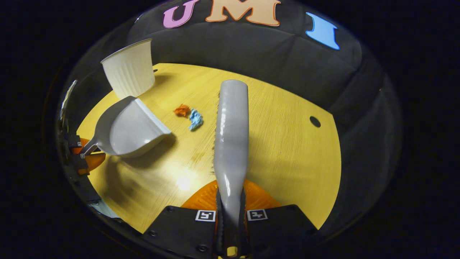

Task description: Pick up the small broom and dustpan from the desktop, sweep the trash into the dustpan with the broom, and then empty the trash into the garbage bin.

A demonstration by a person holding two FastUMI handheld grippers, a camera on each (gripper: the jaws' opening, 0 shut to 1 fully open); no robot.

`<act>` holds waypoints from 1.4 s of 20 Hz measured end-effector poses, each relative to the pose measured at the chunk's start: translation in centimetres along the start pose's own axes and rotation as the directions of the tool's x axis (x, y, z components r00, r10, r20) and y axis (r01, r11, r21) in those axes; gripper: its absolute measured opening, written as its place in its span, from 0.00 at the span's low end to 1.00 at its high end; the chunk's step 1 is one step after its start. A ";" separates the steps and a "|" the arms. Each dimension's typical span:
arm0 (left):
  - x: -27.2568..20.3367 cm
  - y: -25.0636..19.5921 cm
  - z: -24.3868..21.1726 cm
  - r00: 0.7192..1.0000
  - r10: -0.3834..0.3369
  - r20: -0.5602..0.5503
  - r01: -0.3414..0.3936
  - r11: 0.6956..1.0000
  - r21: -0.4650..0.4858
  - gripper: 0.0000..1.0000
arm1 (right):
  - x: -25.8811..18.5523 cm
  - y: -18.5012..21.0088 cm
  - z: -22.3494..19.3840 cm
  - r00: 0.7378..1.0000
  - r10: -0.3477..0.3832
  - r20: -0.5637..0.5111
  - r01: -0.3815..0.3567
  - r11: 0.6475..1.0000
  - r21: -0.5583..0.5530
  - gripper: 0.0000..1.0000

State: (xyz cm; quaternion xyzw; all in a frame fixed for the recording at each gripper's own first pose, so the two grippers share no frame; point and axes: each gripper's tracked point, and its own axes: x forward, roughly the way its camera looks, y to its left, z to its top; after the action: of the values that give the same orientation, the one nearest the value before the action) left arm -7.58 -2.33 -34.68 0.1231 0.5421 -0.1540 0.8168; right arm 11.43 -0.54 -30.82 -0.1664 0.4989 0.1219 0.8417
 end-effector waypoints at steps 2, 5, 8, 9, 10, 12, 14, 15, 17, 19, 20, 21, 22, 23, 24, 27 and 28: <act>0.6 0.5 0.9 1.000 -0.020 0.007 0.019 0.999 0.042 0.25 | 1.6 -0.5 2.2 1.000 -0.031 -0.003 0.031 0.999 -0.042 0.17; 1.6 0.6 1.5 0.998 -0.063 0.011 0.062 0.995 0.077 0.24 | 4.4 0.2 4.8 0.998 -0.049 -0.035 0.044 0.991 -0.124 0.17; 2.4 0.5 0.8 0.995 -0.094 -0.016 0.095 0.991 0.097 0.24 | 7.2 1.0 5.8 0.995 -0.055 -0.088 0.035 0.976 -0.216 0.14; 2.5 0.3 0.8 0.994 -0.108 -0.013 0.108 0.990 0.088 0.24 | 7.9 1.4 6.0 0.993 -0.053 -0.103 0.028 0.972 -0.232 0.17; 2.7 0.2 0.7 0.993 -0.119 -0.016 0.120 0.989 0.082 0.24 | 8.5 1.8 6.2 0.991 -0.048 -0.122 0.016 0.969 -0.247 0.17; 3.1 -0.1 0.9 0.991 -0.133 -0.014 0.133 0.988 0.078 0.24 | 9.5 2.5 6.4 0.985 -0.048 -0.165 -0.005 0.950 -0.311 0.17; 2.9 0.1 0.3 0.990 -0.139 -0.032 0.141 0.987 0.081 0.24 | 10.1 3.1 6.6 0.978 -0.056 -0.200 -0.028 0.919 -0.394 0.17; 3.1 0.0 0.6 0.989 -0.145 -0.020 0.146 0.985 0.090 0.24 | 10.2 3.8 7.2 0.981 -0.041 -0.192 -0.045 0.905 -0.423 0.18; 3.0 0.1 0.7 0.989 -0.145 -0.031 0.148 0.984 0.103 0.24 | 9.5 5.4 7.1 0.971 -0.005 -0.238 -0.113 0.870 -0.481 0.17; 2.7 -0.2 1.0 0.988 -0.148 -0.033 0.151 0.982 0.118 0.24 | 8.8 7.2 6.9 0.966 0.039 -0.257 -0.181 0.809 -0.559 0.15; 2.6 -0.2 1.1 0.988 -0.149 -0.035 0.152 0.981 0.123 0.26 | 8.4 8.8 6.7 0.959 0.084 -0.271 -0.233 0.778 -0.584 0.14; 2.7 -0.3 1.1 0.988 -0.151 -0.034 0.154 0.980 0.128 0.24 | 7.7 10.2 6.2 0.945 0.134 -0.298 -0.294 0.747 -0.596 0.17; 2.6 -0.1 1.1 0.988 -0.149 -0.032 0.152 0.979 0.137 0.26 | 7.4 10.7 6.3 0.943 0.152 -0.295 -0.310 0.721 -0.619 0.17; 2.7 -0.1 1.0 0.988 -0.149 -0.031 0.152 0.979 0.137 0.23 | 7.6 9.5 6.4 0.943 0.158 -0.292 -0.315 0.704 -0.637 0.17; 2.8 -0.3 1.2 0.988 -0.150 -0.018 0.151 0.980 0.131 0.25 | 7.0 10.5 5.9 0.929 0.209 -0.306 -0.359 0.713 -0.603 0.17; 2.8 -0.2 1.5 0.992 -0.125 0.017 0.123 0.987 0.106 0.24 | 7.0 10.1 8.2 0.942 0.294 -0.162 -0.335 0.810 -0.481 0.18; 2.7 -0.2 1.5 0.993 -0.118 0.025 0.115 0.989 0.094 0.23 | 6.2 9.3 8.8 0.946 0.312 -0.089 -0.320 0.850 -0.418 0.18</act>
State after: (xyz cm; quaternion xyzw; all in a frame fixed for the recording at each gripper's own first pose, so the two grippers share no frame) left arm -5.38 -3.35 -36.59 0.1263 0.5280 -0.2281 0.8082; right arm 17.90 11.71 -33.82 -0.2634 0.4880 0.3632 0.7487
